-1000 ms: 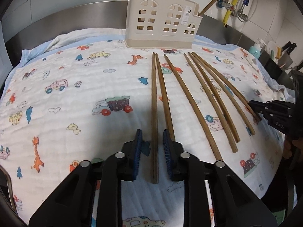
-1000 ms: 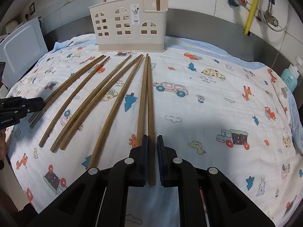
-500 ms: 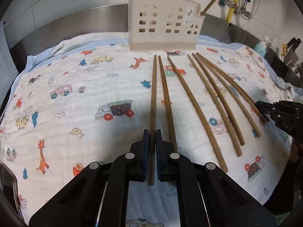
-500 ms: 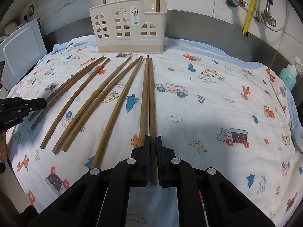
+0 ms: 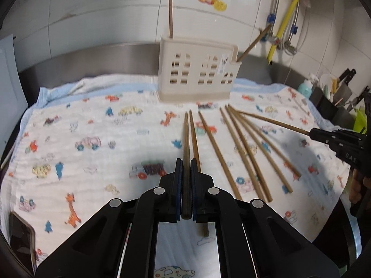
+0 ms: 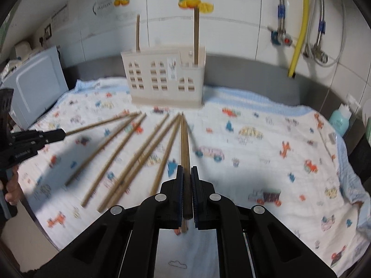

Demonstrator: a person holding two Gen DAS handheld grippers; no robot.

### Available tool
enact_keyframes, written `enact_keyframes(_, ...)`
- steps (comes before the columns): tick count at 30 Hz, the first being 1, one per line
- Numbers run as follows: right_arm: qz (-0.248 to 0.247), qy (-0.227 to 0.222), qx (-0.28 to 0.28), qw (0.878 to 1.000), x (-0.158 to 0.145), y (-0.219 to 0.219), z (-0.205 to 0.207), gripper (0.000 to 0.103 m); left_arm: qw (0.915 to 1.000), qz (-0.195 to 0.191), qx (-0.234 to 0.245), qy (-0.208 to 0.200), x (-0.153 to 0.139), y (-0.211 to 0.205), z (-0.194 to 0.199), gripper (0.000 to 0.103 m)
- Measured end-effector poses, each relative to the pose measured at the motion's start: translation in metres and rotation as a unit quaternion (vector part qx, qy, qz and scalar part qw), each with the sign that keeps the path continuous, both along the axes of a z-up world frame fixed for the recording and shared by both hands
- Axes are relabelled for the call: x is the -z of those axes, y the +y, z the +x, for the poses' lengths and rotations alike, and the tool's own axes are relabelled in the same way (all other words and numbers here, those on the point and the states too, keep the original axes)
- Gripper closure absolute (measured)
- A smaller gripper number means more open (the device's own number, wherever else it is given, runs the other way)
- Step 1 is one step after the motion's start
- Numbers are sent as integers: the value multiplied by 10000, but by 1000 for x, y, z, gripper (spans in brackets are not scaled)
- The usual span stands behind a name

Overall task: Organize utensils
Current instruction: 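Lift the chopstick with the right tool and carry it to the holder, then drop the chopstick into the cream holder and open the right tool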

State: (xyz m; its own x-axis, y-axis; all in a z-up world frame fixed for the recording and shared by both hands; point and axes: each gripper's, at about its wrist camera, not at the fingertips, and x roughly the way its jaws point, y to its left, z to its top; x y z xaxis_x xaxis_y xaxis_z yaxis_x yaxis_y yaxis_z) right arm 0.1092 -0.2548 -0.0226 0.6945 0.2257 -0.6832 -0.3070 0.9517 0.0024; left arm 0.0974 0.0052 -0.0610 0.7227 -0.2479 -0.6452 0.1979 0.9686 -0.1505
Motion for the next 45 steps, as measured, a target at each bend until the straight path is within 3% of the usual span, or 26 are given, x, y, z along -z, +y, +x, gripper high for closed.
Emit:
enact_keyframes(16,275,-521,-275,9979,-93,11,30,96,9988,-202,176,-408,-51,3,24,98)
enact_keyframes(31,296,-1025,-536,9928,-189,27,80,96,9958,143,458,-783,-119,-8,64,98)
enact_keyframes(39,237,-1199,-546,9910,-215,38,109,96,9886,278,429,-1420,-181,-11,77,98)
enact_keyframes(45,115,-1110,-443,9928,-210,43,135,97,9823,272,249,-1836,-221,-13,98,98)
